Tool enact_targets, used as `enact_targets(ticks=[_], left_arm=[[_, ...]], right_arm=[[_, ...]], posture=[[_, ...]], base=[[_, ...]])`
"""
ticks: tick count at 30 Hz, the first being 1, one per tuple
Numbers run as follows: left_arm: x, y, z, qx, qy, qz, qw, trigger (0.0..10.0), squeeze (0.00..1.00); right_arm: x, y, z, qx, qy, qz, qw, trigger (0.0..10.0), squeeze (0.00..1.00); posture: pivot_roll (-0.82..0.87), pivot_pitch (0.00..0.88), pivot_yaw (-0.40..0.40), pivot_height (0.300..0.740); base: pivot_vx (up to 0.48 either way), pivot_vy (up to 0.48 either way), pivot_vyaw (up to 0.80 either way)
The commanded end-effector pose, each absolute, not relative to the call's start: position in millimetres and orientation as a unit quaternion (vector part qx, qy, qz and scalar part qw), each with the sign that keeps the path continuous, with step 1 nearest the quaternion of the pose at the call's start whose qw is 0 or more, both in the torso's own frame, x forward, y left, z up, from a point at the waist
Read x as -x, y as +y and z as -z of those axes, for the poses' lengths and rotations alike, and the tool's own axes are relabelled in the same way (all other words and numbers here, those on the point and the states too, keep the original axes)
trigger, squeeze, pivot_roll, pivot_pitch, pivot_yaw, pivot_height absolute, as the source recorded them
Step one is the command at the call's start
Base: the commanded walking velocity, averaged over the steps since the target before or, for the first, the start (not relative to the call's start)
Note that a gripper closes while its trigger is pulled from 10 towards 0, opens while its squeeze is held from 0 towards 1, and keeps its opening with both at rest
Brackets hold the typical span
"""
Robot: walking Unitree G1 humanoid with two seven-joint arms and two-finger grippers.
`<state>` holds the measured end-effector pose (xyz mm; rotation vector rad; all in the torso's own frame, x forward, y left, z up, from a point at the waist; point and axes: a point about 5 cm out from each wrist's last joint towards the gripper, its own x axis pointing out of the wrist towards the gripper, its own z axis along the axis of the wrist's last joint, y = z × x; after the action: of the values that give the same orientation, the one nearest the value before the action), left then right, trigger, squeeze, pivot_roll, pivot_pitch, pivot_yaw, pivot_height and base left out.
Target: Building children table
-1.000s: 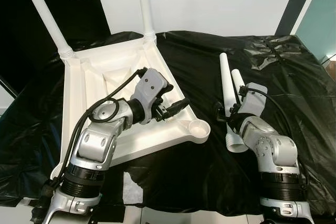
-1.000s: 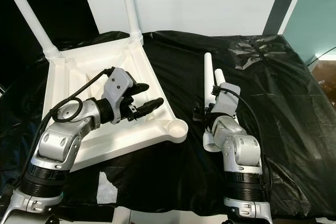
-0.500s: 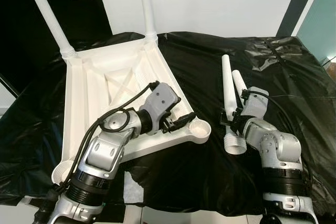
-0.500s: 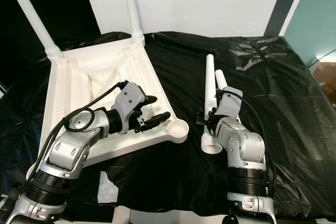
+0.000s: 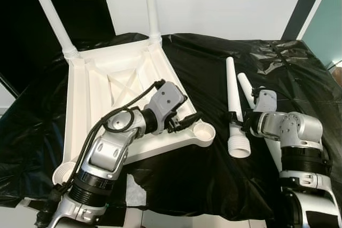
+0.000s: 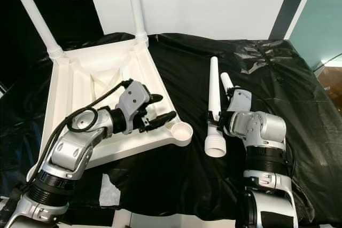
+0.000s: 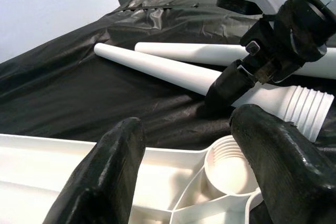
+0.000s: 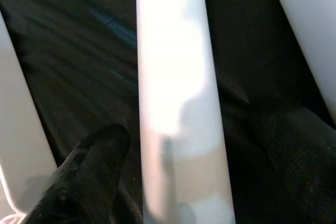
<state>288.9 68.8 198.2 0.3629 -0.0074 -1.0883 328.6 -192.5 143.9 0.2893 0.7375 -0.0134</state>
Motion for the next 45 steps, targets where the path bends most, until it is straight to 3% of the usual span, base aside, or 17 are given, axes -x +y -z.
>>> enact_targets(ticks=[1, 2, 3, 4, 9, 19, 20, 21, 22, 23, 27, 32, 41, 42, 43, 44, 45], left_arm=[[-292.9, 72.1, -196.1, -0.176, -0.003, 0.488, 0.855, 10.0, 0.0], [-293.5, 72.3, -196.5, -0.175, -0.004, 0.486, 0.856, 10.0, 0.0], [-293.5, 72.3, -196.5, -0.175, -0.004, 0.486, 0.856, 10.0, 0.0], [-294.3, 72.6, -197.2, -0.174, -0.005, 0.483, 0.858, 10.0, 0.0], [-294.9, 72.9, -197.9, -0.174, -0.007, 0.479, 0.861, 10.0, 0.0], [-298.5, 76.6, -199.6, -0.171, -0.008, 0.467, 0.867, 10.0, 0.0], [-299.0, 76.9, -199.8, -0.172, -0.008, 0.467, 0.867, 10.0, 0.0], [-299.0, 76.9, -199.8, -0.172, -0.008, 0.467, 0.867, 10.0, 0.0], [-300.2, 77.0, -200.7, -0.171, -0.009, 0.468, 0.867, 10.0, 0.0], [-301.5, 76.8, -201.9, -0.171, -0.01, 0.468, 0.867, 10.0, 0.0], [-305.9, 75.9, -206.4, -0.167, -0.015, 0.467, 0.868, 10.0, 0.0], [-307.8, 75.7, -207.8, -0.163, -0.017, 0.466, 0.87, 10.0, 0.0], [-318.9, 65.4, -215.4, -0.093, -0.015, 0.493, 0.865, 10.0, 0.0], [-320.2, 61.2, -218.7, -0.068, -0.013, 0.506, 0.86, 10.0, 0.47], [-320.2, 61.2, -218.7, -0.068, -0.013, 0.506, 0.86, 10.0, 0.47], [-322.3, 57.2, -223.1, -0.041, -0.011, 0.515, 0.856, 10.0, 1.0], [-324.5, 53.5, -227.6, -0.024, -0.011, 0.521, 0.853, 10.0, 1.0]], right_arm=[[-324.8, -191.2, -131.2, -0.144, 0.399, 0.002, 0.906, 6.9, 0.0], [-325.2, -188.5, -128.9, -0.143, 0.41, -0.005, 0.901, 3.5, 0.0], [-325.2, -188.5, -128.9, -0.143, 0.41, -0.005, 0.901, 3.5, 0.0], [-325.2, -184.9, -126.9, -0.146, 0.423, -0.014, 0.894, 0.0, 0.0], [-325.2, -182.1, -125.8, -0.14, 0.434, -0.024, 0.89, 0.0, 0.0], [-338.7, -190.1, -159.1, -0.127, 0.328, -0.007, 0.936, 0.0, 0.0], [-341.8, -193.6, -169.0, -0.124, 0.293, -0.001, 0.948, 4.4, 0.0], [-341.8, -193.6, -169.0, -0.124, 0.293, -0.001, 0.948, 4.4, 0.0], [-344.6, -197.3, -180.2, -0.114, 0.253, 0.002, 0.961, 9.0, 0.0], [-346.6, -199.8, -190.5, -0.124, 0.213, 0.001, 0.969, 10.0, 0.0], [-348.3, -206.4, -206.5, -0.141, 0.135, 0.006, 0.981, 10.0, 0.0], [-347.8, -208.3, -209.2, -0.133, 0.11, 0.008, 0.985, 10.0, 0.0], [-338.2, -196.8, -212.2, -0.048, -0.018, -0.061, 0.997, 10.0, 0.0], [-334.3, -192.0, -210.2, -0.024, -0.038, -0.076, 0.996, 10.0, 0.0], [-334.3, -192.0, -210.2, -0.024, -0.038, -0.076, 0.996, 10.0, 0.0], [-330.2, -186.2, -207.3, -0.004, -0.054, -0.096, 0.994, 10.0, 0.0], [-326.4, -180.7, -204.9, 0.012, -0.068, -0.115, 0.991, 10.0, 0.0]], posture=[[-0.07, 0.015, -0.035, 0.74], [-0.07, 0.012, -0.046, 0.74], [-0.07, 0.012, -0.046, 0.74], [-0.07, 0.011, -0.049, 0.74], [-0.07, 0.009, -0.055, 0.74], [-0.08, 0.028, -0.045, 0.74], [-0.08, 0.029, -0.037, 0.74], [-0.08, 0.029, -0.037, 0.74], [-0.09, 0.03, -0.032, 0.74], [-0.09, 0.029, -0.028, 0.74], [-0.09, 0.028, -0.02, 0.74], [-0.09, 0.026, -0.016, 0.74], [-0.08, 0.005, 0.005, 0.74], [-0.09, 0.002, 0.011, 0.74], [-0.09, 0.002, 0.011, 0.74], [-0.09, 0.001, 0.02, 0.74], [-0.1, 0.0, 0.026, 0.74]], base=[[0.0, 0.0, 0.0], [0.0, 0.0, 0.0], [0.0, 0.0, 0.0], [0.0, 0.0, 0.0], [0.0, 0.0, 0.0], [0.0, 0.0, 0.0], [0.0, 0.0, 0.0], [0.0, 0.0, 0.0], [0.0, 0.0, 0.0], [0.0, 0.0, 0.0], [0.0, 0.0, 0.0], [0.0, 0.0, 0.0], [0.0, 0.0, 0.0], [0.0, 0.0, 0.0], [0.0, 0.0, 0.0], [0.0, 0.0, 0.0], [0.0, 0.0, 0.0]])
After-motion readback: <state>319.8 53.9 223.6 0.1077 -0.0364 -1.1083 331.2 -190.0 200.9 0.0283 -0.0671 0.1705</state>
